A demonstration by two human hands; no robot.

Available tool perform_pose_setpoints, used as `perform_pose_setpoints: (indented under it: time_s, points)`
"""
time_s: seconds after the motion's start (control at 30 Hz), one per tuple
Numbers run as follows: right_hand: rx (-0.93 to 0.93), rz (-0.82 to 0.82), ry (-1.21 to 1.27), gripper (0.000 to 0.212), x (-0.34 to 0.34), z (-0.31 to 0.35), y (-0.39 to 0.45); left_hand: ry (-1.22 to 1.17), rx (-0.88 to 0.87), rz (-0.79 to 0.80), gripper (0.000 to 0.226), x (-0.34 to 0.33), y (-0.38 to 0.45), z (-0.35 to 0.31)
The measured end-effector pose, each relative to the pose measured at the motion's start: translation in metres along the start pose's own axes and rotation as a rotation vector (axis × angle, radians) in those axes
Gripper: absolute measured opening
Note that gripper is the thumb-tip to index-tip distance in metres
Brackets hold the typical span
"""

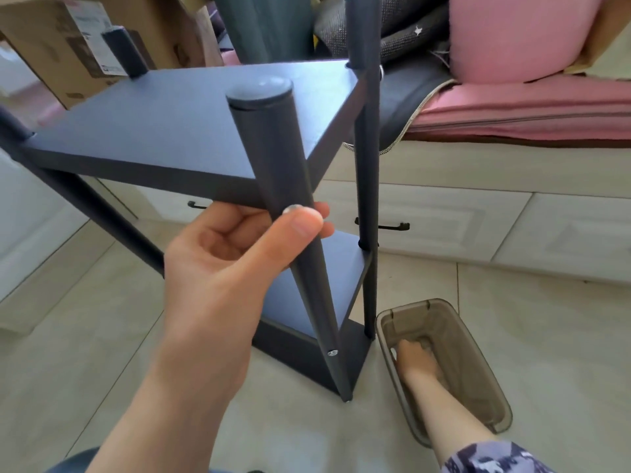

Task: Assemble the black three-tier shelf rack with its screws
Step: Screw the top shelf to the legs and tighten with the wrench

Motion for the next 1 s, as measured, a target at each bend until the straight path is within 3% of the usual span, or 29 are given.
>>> perform_pose_setpoints:
  time_s: [0.3, 0.53, 0.63, 0.8, 0.9, 1.0]
  points:
    - [0.018, 0.055, 0.028, 0.029, 0.001, -0.002, -0.002, -0.002, 0.015, 0.015, 0.021, 0.0, -0.001, 0.0]
    - [0.038, 0.094, -0.126, 0.033, 0.038, -0.011, -0.006, 0.004, 0.024, 0.019, 0.019, -0.001, -0.003, -0.001]
    - [0.064, 0.084, -0.224, 0.043, 0.083, -0.007, -0.016, 0.0, 0.037, -0.001, 0.02, -0.002, -0.008, -0.004]
    - [0.229, -0.145, -0.38, 0.028, 0.211, 0.005, -0.067, -0.055, 0.097, -0.05, 0.033, -0.001, -0.015, -0.009]
    - [0.358, -0.195, -0.267, 0.008, 0.289, 0.02, -0.121, -0.07, 0.13, -0.071, 0.052, 0.0, -0.015, -0.012]
    - [0.471, -0.136, 0.029, 0.009, 0.335, 0.026, -0.186, -0.077, 0.167, -0.081, 0.067, 0.001, -0.015, -0.012]
Point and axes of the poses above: each hand's wrist, its own y-axis towards the middle knuckle, its own x-axis out of the back of the hand, z = x × y, the point moved 4 cm from there along y, towards the middle knuckle, and after that the axes turned 8 degrees about -x, right-handed, at the moved point
